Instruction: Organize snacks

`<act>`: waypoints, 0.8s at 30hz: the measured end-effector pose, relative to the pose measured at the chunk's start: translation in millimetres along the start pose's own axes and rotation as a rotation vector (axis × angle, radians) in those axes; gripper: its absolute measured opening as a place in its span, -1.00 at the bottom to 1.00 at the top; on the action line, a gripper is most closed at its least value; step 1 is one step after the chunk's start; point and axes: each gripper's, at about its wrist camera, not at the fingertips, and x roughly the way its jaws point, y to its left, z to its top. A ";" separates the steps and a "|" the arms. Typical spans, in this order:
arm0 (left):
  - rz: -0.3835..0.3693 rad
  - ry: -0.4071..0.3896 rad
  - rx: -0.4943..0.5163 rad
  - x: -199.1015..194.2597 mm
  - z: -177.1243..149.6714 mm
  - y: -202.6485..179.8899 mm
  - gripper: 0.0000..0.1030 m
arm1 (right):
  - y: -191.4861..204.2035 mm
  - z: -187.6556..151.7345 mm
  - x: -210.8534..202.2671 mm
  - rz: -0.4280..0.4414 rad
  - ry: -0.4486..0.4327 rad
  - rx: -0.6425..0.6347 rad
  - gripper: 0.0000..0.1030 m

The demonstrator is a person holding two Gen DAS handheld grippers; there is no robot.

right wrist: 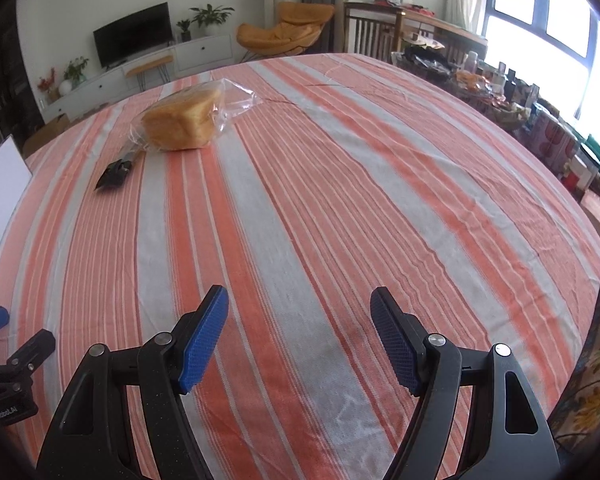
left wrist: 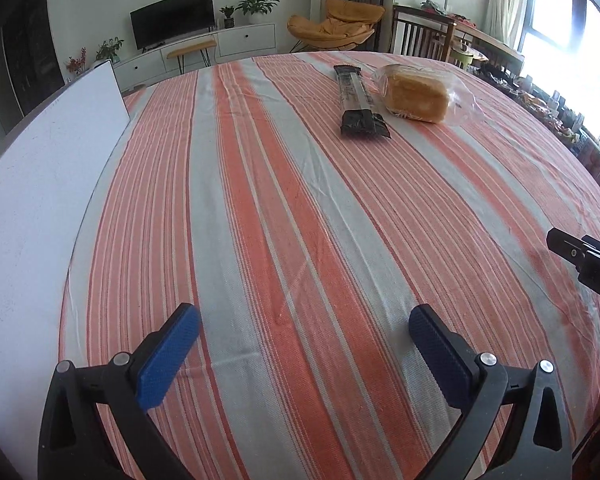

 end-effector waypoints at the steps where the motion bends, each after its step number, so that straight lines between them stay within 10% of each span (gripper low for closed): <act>1: 0.001 0.002 0.000 0.2 0.0 -0.5 1.00 | -0.4 -0.4 1.5 0.004 0.008 0.003 0.49; 9: -0.137 0.055 -0.058 12.0 51.9 -6.1 0.99 | 1.8 -1.8 6.6 0.010 0.031 -0.005 0.59; 20: -0.009 0.029 0.104 103.3 170.2 -30.4 0.94 | 2.6 -0.5 8.0 0.020 0.021 -0.026 0.67; 22: -0.019 0.046 0.104 114.3 170.2 -27.6 0.80 | 2.4 -0.4 8.3 0.022 0.020 -0.027 0.67; 24: -0.056 0.006 0.093 111.2 168.2 -22.4 0.23 | 2.3 -0.4 8.5 0.023 0.020 -0.029 0.68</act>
